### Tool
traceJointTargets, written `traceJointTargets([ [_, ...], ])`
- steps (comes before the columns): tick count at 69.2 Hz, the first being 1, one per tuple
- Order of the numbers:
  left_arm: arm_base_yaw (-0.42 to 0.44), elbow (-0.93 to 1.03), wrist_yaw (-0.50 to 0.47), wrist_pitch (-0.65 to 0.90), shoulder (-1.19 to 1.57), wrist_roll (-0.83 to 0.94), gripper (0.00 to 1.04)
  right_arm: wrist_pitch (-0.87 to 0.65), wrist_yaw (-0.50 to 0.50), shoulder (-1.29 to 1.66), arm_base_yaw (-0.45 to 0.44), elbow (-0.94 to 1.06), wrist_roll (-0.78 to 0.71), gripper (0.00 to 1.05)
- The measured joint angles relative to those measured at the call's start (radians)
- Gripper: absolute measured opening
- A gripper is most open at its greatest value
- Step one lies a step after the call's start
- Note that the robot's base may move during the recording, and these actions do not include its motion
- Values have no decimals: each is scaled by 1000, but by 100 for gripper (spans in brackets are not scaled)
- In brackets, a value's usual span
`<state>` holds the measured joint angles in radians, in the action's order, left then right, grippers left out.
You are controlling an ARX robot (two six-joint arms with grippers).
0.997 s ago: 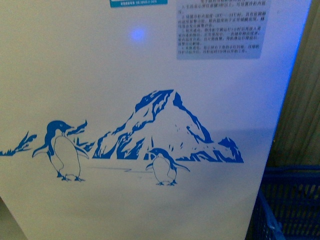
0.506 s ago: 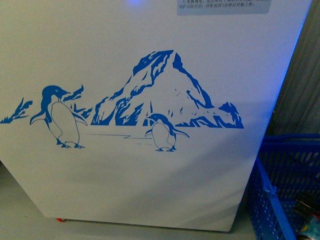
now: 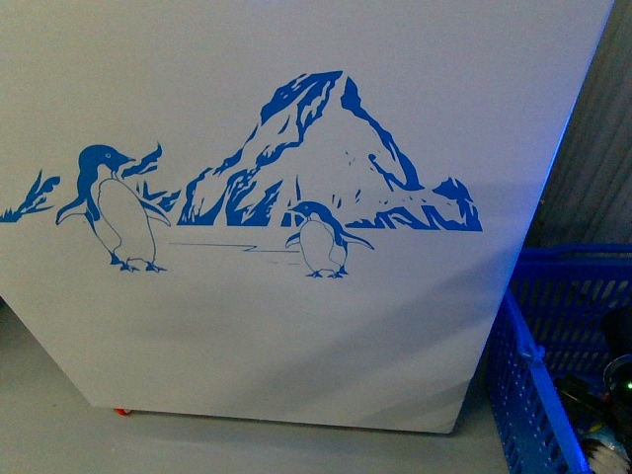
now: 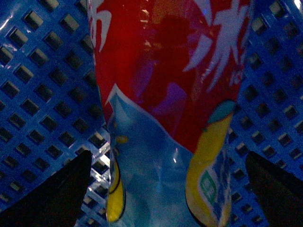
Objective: Put drink in fridge
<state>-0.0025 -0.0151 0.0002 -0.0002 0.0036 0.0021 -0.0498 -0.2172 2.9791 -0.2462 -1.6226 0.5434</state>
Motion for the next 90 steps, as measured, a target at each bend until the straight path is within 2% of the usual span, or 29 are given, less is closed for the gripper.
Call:
traceJointTargets([
  [3,0,0,0,0,0,0,97,0,2,10,-1,-5,-19,97],
  [7,0,0,0,0,0,0,97,-1,4,18,-2,-5,-39,88],
  [17,0,0,0,0,0,0,97,-33,21,10,-8,37,-80,59],
  [32,0,0,0,0,0,0,97,-98,50,-67,-8,164,-100,43],
  [49,0,0,0,0,0,0,97,-192,101,-307,14,419,-119,40],
  [64,0,0,0,0,0,0,97,-224,170,-689,32,682,-169,40],
  [75,0,0,0,0,0,0,97,-165,221,-996,43,838,-214,40],
  [79,0,0,0,0,0,0,97,-91,249,-1216,58,896,-260,40],
  [90,0,0,0,0,0,0,97,18,282,-1553,87,888,-343,40],
])
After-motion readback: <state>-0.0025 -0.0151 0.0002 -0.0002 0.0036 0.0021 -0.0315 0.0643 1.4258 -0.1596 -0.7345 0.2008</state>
